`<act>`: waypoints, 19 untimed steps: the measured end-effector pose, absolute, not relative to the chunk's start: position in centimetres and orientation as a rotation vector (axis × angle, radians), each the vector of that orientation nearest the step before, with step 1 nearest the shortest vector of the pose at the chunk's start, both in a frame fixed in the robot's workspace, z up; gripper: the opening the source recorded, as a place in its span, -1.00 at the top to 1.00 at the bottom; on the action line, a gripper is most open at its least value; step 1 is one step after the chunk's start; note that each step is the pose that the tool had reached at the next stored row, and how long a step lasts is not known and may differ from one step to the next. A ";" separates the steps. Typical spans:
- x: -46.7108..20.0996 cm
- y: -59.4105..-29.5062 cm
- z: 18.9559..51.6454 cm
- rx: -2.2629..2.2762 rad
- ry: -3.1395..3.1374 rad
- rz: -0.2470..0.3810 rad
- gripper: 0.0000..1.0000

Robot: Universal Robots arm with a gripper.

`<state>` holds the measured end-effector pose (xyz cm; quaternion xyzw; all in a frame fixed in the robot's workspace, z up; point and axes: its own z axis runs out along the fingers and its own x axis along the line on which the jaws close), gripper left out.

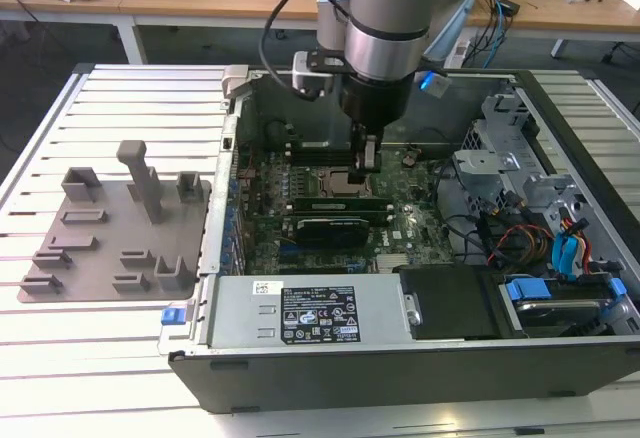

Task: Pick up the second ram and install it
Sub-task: 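Press down the second ram until it locks into place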

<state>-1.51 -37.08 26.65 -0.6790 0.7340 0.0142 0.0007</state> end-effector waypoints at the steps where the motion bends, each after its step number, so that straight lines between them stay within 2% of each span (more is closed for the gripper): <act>1: -0.7 -37.1 26.4 -2.133 2.306 0.046 0.80; 11: 1.5 -37.3 22.8 -2.135 2.307 0.048 0.80; 16: 1.2 -37.3 23.4 -2.132 2.304 0.044 0.80; 19: -1.7 -37.3 23.4 -2.129 2.301 0.037 0.80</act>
